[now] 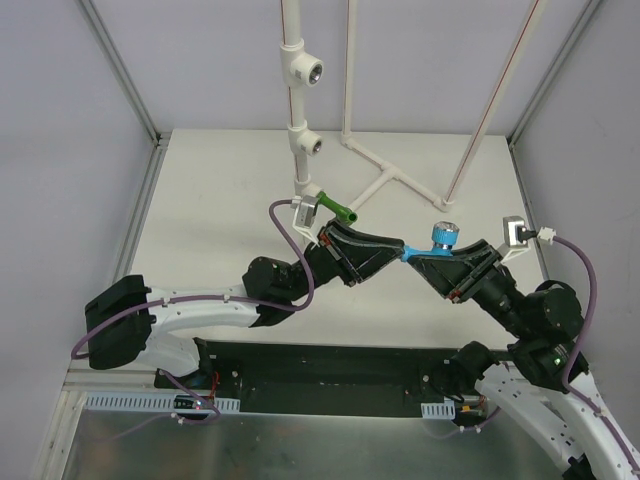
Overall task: Install the water faucets
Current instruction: Adjust the water faucet.
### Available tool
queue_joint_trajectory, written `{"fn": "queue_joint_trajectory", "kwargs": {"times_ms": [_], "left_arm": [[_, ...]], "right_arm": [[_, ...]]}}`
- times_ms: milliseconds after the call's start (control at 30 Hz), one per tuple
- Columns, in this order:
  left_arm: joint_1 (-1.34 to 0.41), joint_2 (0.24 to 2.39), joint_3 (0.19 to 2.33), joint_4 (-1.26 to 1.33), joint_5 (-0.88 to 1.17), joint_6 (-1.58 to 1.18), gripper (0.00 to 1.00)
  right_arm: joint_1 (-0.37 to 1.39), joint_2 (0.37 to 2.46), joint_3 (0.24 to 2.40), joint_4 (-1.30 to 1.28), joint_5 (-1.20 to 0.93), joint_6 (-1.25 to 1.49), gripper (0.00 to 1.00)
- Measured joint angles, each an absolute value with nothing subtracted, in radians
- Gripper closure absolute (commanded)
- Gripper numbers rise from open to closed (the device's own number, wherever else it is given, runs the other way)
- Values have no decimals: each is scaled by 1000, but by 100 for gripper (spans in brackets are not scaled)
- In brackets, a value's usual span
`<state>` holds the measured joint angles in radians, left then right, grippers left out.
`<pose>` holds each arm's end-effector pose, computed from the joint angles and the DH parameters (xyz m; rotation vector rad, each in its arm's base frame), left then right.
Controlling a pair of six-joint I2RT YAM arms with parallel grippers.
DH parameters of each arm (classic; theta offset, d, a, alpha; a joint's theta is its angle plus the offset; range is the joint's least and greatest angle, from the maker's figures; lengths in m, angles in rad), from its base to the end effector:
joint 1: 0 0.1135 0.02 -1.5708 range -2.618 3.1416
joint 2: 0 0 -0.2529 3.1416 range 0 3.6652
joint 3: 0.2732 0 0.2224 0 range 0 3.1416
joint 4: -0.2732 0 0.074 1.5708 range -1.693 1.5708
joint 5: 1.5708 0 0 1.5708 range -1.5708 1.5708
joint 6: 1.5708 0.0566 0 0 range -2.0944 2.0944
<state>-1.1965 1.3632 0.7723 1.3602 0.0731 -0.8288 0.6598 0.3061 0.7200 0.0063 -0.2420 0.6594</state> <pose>0.0959 -0.2555 0.3822 0.2551 0.9220 -1.9267 0.0458 0.0527 0.3834 -0.2333 1.2429 1.2940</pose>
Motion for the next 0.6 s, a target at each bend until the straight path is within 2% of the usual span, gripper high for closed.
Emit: {"fn": "queue_joint_trajectory", "kwargs": {"times_ms": [600], "left_arm": [[-1176,1357,817,1318,105,-815,100]], "right_arm": [[653,307,700,70,-250,707,100]]}}
